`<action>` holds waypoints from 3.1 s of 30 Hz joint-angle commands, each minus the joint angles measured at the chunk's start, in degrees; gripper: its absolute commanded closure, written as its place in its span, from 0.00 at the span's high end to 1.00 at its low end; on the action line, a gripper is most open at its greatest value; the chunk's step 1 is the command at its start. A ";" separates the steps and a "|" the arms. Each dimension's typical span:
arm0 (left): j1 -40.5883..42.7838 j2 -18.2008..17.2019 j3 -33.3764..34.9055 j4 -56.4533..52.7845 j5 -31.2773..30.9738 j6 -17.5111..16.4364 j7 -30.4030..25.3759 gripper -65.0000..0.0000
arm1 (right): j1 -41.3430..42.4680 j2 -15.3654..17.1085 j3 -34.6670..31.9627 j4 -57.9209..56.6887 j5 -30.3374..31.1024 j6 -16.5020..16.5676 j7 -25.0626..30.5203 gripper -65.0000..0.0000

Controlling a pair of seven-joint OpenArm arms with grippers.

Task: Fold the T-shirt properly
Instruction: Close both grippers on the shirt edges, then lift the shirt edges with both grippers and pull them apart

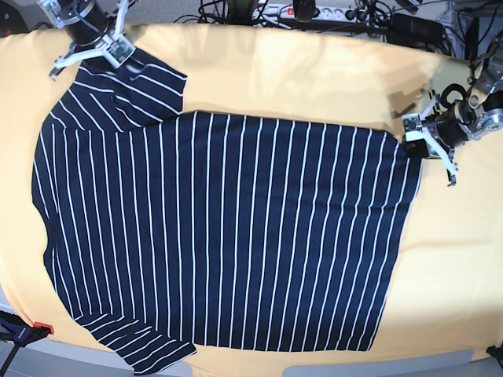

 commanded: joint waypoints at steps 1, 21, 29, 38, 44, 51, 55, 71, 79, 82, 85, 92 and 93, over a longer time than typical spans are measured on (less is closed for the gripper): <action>-0.81 -1.44 -0.55 0.63 -0.31 1.11 -0.22 0.00 | -0.37 0.52 0.26 0.98 0.98 0.13 0.81 0.43; -0.81 -1.44 -0.55 0.63 -0.31 1.11 -0.24 0.00 | -0.02 0.52 0.13 -7.58 6.64 1.70 2.78 0.58; -0.81 -1.44 -0.55 0.63 -0.31 1.11 -0.24 0.00 | 0.00 0.52 0.15 -7.74 3.61 0.24 2.80 0.58; -0.81 -1.44 -0.55 0.63 -0.28 1.09 -0.20 0.00 | 1.92 0.55 0.22 -8.68 -4.02 -4.28 1.25 0.48; -0.81 -1.44 -0.55 0.63 -0.31 1.09 -0.24 0.00 | 1.90 0.55 0.22 -8.68 -3.63 -4.68 1.01 0.44; -0.81 -1.62 -0.55 0.63 -0.28 1.11 -0.24 0.00 | 1.90 0.55 0.22 -8.31 -4.17 -2.16 1.05 0.00; -0.79 -3.67 -0.55 1.77 -0.33 1.07 -0.22 0.00 | 1.64 0.63 0.42 -4.63 -4.17 -5.14 -0.39 0.00; -0.63 -15.76 -0.55 9.33 -12.76 -14.47 -0.26 0.00 | -15.69 0.90 11.30 4.83 -3.48 -2.05 -6.95 0.00; 1.05 -21.97 -0.52 10.73 -21.86 -18.79 -0.46 0.00 | -21.70 0.90 11.56 4.83 -3.48 -0.57 -7.06 0.00; 3.63 -25.22 -0.52 12.57 -23.74 -18.79 -0.20 0.00 | -21.70 0.90 11.56 4.83 -3.52 -0.13 -7.02 0.00; 6.69 -27.34 -0.52 15.10 -24.63 -18.79 1.53 0.00 | -21.70 0.87 11.56 4.83 -3.50 0.11 -8.52 0.00; 12.94 -27.40 -0.52 20.90 -32.33 -18.79 21.27 0.00 | -21.70 0.87 11.56 4.83 -3.45 0.70 -9.57 0.00; 12.92 -27.40 -0.52 21.16 -34.47 -18.79 23.63 0.00 | -21.70 0.87 11.56 4.83 -3.41 1.16 -9.84 0.00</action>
